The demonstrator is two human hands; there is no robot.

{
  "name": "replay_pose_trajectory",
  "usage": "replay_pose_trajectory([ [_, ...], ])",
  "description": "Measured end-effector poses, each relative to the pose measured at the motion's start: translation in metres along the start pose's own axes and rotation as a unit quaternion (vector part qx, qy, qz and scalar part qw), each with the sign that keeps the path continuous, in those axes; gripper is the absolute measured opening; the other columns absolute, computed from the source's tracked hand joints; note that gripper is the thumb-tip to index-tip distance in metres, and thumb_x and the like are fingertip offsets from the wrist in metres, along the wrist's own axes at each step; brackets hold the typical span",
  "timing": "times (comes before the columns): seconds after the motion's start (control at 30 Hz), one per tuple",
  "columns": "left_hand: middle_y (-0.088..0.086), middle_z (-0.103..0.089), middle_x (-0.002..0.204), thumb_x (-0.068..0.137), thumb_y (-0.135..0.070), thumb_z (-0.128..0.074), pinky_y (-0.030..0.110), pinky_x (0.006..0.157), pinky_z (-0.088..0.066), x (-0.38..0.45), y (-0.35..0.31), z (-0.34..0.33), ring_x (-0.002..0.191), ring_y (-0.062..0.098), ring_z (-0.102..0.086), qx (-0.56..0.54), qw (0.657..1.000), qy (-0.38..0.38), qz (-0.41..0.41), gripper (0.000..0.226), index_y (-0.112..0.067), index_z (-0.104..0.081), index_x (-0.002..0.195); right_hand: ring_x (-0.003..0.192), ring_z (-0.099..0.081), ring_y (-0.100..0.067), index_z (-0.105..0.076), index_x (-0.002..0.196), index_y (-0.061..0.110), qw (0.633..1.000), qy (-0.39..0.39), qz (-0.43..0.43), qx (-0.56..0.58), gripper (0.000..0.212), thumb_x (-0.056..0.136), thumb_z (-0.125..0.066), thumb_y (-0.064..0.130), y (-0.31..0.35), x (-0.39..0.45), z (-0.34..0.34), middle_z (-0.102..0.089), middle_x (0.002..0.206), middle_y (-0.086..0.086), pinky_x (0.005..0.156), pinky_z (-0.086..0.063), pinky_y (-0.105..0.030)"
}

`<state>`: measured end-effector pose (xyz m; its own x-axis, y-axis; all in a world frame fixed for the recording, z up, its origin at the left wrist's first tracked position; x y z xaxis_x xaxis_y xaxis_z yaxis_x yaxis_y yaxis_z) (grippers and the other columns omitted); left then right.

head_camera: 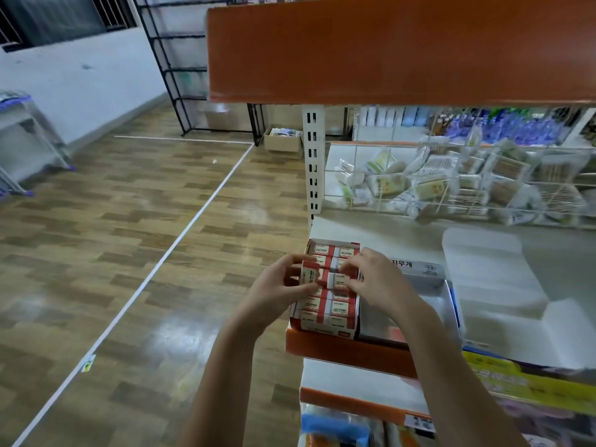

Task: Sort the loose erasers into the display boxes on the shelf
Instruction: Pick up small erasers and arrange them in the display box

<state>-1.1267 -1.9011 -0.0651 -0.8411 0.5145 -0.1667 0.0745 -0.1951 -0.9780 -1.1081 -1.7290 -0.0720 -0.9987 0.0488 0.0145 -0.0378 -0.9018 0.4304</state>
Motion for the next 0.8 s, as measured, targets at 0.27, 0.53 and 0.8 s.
replay_pose_trajectory([
  [0.27,0.008,-0.062,0.106,0.087,-0.013,-0.062,0.026,0.073,-0.055,-0.005,0.0,-0.006,0.092,0.017,-0.066,-0.02,0.999,-0.014,0.027,0.036,-0.034,-0.056,0.116,0.097,-0.038,-0.005,-0.058,0.106,0.025,0.999,0.023,0.026,-0.014,0.025,0.084,-0.063,0.037,0.002,0.001,-0.007,-0.048,0.104,0.011,0.085,-0.033,-0.02],
  [0.53,-0.007,-0.061,0.105,0.082,-0.014,-0.069,0.028,0.071,-0.056,0.003,-0.005,-0.011,0.089,0.005,-0.061,0.299,0.943,-0.116,-0.09,0.039,-0.02,-0.046,0.113,0.102,-0.043,-0.007,-0.059,0.108,0.022,0.999,0.007,0.043,-0.018,0.021,0.089,-0.059,0.031,-0.001,0.002,-0.003,-0.05,0.106,0.008,0.083,-0.032,-0.018],
  [0.8,-0.007,-0.055,0.121,0.084,-0.032,-0.063,0.025,0.087,-0.03,0.011,0.005,-0.02,0.116,0.015,-0.039,0.523,0.838,-0.111,-0.108,0.036,-0.029,-0.061,0.12,0.097,-0.04,-0.006,-0.061,0.104,0.023,0.999,0.018,0.046,0.006,0.018,0.088,-0.061,0.03,-0.005,0.004,-0.001,-0.051,0.104,0.008,0.087,-0.037,-0.022],
])
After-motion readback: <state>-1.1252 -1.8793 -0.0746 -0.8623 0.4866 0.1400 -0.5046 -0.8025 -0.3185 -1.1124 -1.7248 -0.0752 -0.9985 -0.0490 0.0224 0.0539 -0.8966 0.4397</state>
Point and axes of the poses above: each hand's wrist, its own x-axis towards the middle knuckle, its own z-axis out of the back of the hand, y = z × x, the point moved 4 cm from there along x, towards the middle knuckle
